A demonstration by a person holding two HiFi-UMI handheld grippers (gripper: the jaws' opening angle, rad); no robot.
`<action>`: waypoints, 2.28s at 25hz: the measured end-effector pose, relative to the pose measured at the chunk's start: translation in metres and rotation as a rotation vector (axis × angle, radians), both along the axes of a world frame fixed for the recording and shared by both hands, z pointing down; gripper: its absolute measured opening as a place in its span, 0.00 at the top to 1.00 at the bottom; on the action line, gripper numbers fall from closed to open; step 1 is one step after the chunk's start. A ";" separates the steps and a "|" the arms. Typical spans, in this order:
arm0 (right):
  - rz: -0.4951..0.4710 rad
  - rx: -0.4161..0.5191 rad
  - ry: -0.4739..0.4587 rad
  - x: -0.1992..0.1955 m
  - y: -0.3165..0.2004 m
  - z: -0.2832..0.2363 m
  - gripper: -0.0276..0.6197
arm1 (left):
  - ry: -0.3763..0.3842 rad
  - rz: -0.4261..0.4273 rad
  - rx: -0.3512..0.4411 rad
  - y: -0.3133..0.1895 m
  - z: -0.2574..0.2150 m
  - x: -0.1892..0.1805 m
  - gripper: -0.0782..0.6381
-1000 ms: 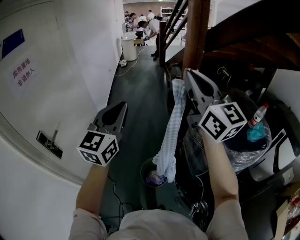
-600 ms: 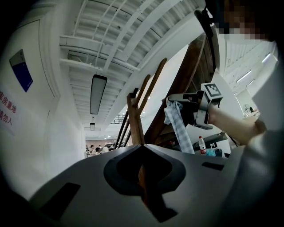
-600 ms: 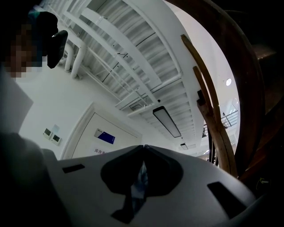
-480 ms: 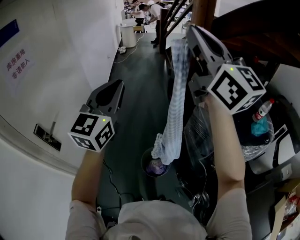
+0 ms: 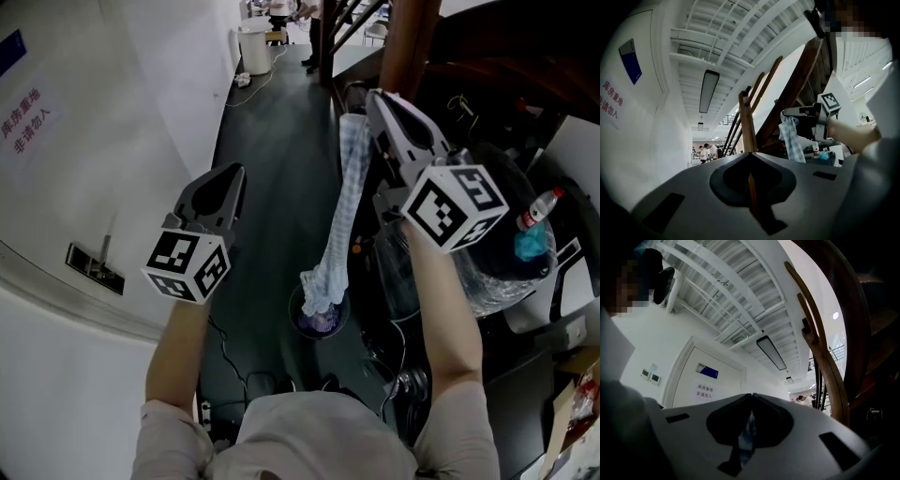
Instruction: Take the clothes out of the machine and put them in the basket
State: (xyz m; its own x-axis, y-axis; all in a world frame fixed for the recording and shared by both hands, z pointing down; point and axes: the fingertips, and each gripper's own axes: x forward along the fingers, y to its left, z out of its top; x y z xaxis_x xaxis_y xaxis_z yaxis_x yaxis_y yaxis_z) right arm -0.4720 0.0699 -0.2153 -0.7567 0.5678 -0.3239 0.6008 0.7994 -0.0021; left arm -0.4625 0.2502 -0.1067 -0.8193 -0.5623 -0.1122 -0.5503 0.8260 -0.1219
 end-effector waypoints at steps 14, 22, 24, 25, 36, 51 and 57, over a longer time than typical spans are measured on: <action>0.086 0.059 0.275 -0.014 0.008 0.174 0.93 | 0.112 -0.009 0.004 0.002 0.117 -0.019 0.86; 0.101 0.083 0.417 -0.006 -0.013 0.261 0.93 | 0.236 -0.021 -0.017 -0.023 0.184 -0.013 0.86; 0.102 0.091 0.445 -0.004 -0.018 0.279 0.93 | 0.261 -0.033 -0.022 -0.029 0.199 -0.010 0.86; 0.098 0.092 0.461 -0.003 -0.020 0.288 0.94 | 0.275 -0.039 -0.023 -0.032 0.207 -0.009 0.86; 0.050 0.104 0.614 0.005 -0.022 0.377 0.94 | 0.420 -0.070 -0.035 -0.051 0.289 0.008 0.86; 0.274 0.033 0.752 -0.018 -0.012 0.454 0.94 | 0.541 0.128 -0.031 -0.023 0.370 -0.051 0.86; 0.271 0.046 0.825 -0.006 -0.004 0.506 0.93 | 0.625 0.140 -0.039 -0.021 0.417 -0.042 0.86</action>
State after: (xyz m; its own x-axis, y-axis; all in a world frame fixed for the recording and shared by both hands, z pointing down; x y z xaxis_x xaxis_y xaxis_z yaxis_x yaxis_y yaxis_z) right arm -0.4780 0.0654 0.2911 -0.8505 0.3332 0.4071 0.2105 0.9247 -0.3171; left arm -0.5041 0.2291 0.3108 -0.6419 -0.6629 0.3854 -0.6296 0.7425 0.2286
